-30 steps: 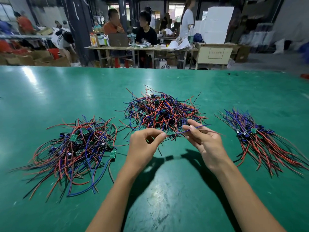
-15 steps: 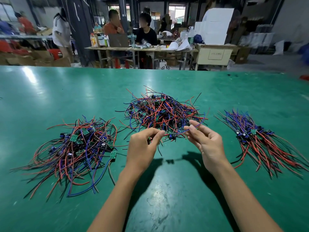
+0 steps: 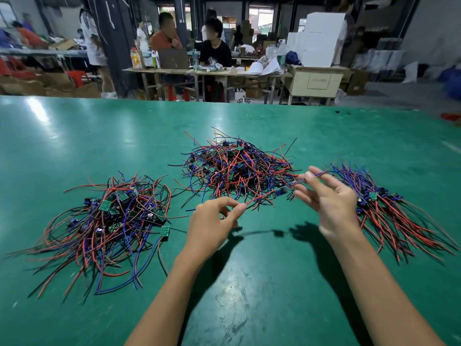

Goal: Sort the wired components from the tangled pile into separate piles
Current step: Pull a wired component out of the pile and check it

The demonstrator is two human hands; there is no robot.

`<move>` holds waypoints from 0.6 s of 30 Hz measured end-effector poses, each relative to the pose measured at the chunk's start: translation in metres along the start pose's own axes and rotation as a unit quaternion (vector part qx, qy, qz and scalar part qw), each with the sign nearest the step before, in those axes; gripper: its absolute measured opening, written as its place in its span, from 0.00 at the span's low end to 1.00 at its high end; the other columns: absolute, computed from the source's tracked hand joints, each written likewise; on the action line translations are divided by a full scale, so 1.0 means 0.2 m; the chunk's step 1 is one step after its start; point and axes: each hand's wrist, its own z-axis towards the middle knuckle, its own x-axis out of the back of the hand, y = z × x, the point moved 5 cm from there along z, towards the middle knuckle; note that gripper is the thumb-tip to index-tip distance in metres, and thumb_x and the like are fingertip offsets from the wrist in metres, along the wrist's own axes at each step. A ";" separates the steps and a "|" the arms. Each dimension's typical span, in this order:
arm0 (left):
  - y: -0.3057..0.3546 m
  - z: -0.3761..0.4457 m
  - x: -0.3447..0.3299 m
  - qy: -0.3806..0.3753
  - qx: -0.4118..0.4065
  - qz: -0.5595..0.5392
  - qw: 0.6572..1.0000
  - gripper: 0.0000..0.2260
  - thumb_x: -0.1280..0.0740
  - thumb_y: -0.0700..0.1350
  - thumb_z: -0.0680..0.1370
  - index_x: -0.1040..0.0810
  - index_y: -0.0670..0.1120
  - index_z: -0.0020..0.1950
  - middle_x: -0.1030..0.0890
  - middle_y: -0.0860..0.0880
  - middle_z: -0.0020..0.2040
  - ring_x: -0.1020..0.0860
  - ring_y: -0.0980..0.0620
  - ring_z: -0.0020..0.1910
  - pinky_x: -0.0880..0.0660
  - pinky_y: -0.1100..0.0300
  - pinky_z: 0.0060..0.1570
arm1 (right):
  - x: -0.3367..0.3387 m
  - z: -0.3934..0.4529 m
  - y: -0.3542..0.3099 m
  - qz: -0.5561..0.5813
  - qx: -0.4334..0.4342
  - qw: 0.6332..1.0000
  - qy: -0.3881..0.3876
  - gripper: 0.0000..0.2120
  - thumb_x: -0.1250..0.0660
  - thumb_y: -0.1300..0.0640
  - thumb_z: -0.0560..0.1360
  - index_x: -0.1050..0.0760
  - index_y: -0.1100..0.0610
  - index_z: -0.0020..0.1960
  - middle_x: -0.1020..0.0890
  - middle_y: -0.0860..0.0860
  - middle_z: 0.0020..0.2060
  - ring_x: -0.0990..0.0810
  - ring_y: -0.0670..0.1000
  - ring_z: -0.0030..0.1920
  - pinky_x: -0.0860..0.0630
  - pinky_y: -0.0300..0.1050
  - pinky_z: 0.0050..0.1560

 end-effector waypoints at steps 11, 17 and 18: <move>0.04 -0.01 -0.03 -0.026 0.005 -0.094 0.995 0.14 0.35 0.53 0.83 0.14 0.51 0.43 0.17 0.51 0.31 0.33 0.61 0.21 0.38 0.71 0.25 | 0.18 0.30 -0.63 -0.324 0.010 0.945 -0.032 0.12 0.28 0.67 0.76 0.20 0.64 0.58 0.14 0.51 0.33 0.16 0.46 0.28 0.20 0.37 0.29; 0.02 -0.01 -0.03 -0.026 0.005 -0.078 0.997 0.14 0.35 0.52 0.82 0.14 0.50 0.41 0.17 0.51 0.31 0.33 0.61 0.21 0.37 0.70 0.26 | 0.26 0.59 -0.66 -0.614 -0.080 0.785 -0.009 0.08 0.28 0.67 0.76 0.17 0.60 0.54 0.13 0.58 0.43 0.20 0.49 0.30 0.28 0.37 0.31; 0.02 -0.01 -0.04 -0.026 0.007 -0.069 0.997 0.14 0.35 0.52 0.82 0.14 0.51 0.41 0.17 0.52 0.31 0.32 0.61 0.21 0.37 0.69 0.27 | 0.27 0.62 -0.62 -0.634 -0.073 0.770 -0.009 0.09 0.29 0.65 0.77 0.17 0.58 0.56 0.13 0.56 0.42 0.22 0.49 0.31 0.30 0.37 0.31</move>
